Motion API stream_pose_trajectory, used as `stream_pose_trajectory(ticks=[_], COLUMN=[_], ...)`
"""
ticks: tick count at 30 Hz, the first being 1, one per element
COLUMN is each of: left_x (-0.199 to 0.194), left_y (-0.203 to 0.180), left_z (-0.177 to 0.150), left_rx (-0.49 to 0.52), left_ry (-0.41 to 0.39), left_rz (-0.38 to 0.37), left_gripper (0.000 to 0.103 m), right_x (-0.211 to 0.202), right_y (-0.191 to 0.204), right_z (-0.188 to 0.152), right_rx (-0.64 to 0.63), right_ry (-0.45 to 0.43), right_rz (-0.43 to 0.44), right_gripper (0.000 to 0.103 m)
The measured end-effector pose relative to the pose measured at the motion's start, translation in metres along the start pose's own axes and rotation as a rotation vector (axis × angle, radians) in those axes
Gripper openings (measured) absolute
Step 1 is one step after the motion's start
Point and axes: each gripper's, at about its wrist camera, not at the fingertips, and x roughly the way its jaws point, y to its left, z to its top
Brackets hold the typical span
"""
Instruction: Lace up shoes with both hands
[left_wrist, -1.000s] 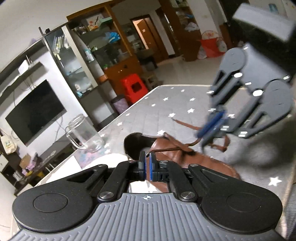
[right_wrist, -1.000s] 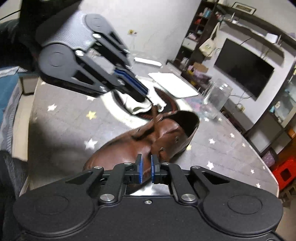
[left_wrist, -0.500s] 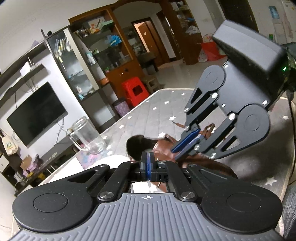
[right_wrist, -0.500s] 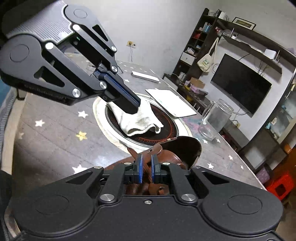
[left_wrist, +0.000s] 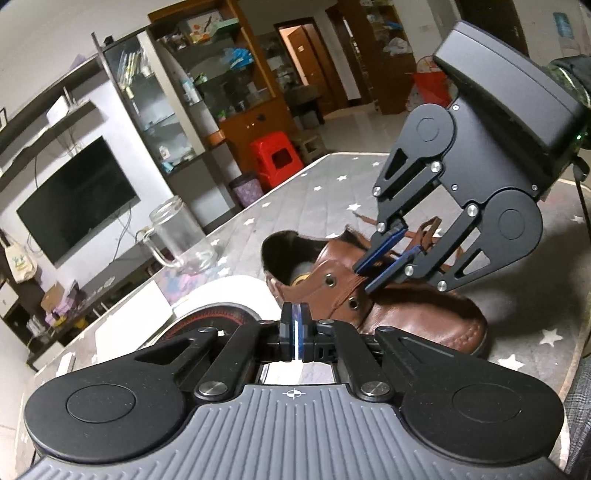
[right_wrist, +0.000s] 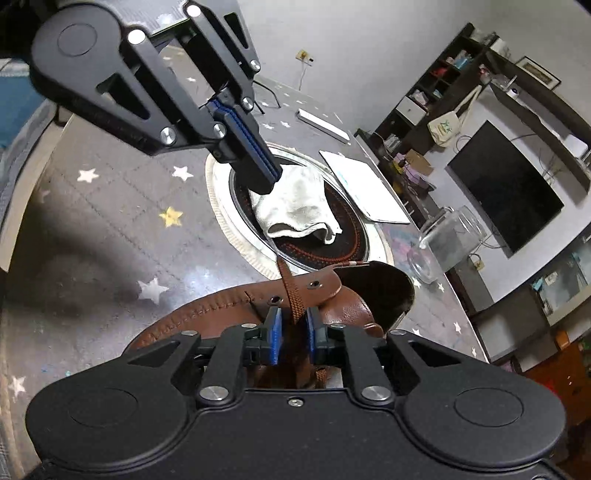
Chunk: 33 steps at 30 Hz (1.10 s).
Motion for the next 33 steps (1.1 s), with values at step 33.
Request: stream_pose_trajectory(ticks=[33], left_x=[0.053], left_y=[-0.003], left_z=[0.037], left_rx=[-0.287], left_ry=[0.042], left_rz=[-0.104], left_gripper=[0.04], right_x=[-0.081], right_y=[-0.028], right_z=[0.029], right_rx=[0.144], right_ry=[-0.26], right_rz=[-0.266], right_gripper=[0.001])
